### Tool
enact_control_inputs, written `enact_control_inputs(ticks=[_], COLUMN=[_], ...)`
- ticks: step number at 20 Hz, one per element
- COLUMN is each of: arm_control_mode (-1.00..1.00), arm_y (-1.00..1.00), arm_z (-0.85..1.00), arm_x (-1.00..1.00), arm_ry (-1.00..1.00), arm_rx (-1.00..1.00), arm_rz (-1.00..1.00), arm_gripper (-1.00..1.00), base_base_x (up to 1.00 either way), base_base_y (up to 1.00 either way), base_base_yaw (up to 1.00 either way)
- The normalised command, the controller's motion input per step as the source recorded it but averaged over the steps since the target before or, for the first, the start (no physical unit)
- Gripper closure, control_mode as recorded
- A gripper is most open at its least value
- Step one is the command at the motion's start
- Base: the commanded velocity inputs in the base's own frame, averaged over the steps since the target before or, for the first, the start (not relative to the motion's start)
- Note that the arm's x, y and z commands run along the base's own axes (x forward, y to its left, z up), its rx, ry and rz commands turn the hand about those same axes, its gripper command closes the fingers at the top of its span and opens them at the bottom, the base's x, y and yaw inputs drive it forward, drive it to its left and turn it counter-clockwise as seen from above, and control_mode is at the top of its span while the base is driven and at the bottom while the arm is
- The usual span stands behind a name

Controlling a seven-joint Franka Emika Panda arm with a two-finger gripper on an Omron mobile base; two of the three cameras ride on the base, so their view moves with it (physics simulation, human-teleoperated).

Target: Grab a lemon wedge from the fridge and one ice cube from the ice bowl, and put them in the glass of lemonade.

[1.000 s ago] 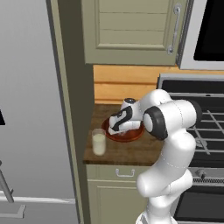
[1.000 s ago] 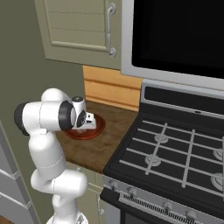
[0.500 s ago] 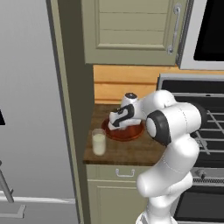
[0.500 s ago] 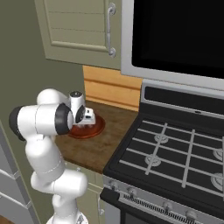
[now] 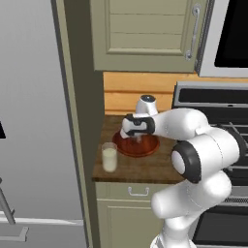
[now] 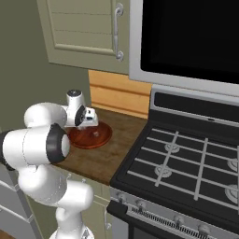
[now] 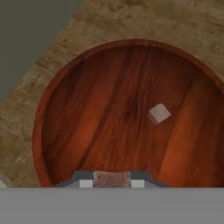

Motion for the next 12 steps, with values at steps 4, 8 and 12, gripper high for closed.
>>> enact_control_inputs(ticks=[4, 8, 12], arm_control_mode=[-1.00, -1.00, -1.00], arm_y=[0.35, 0.48, 0.54], arm_z=[0.55, 0.61, 0.36], arm_x=[-0.70, -0.49, -0.21], arm_ry=[-0.01, 0.01, 0.00], arm_rx=[0.00, 0.00, 0.00], arm_rz=[0.10, 0.12, 0.12], arm_gripper=[1.00, 1.00, 1.00], base_base_x=[0.00, 0.00, 0.00], base_base_y=[0.00, 0.00, 0.00], base_base_yaw=[0.00, 0.00, 0.00])
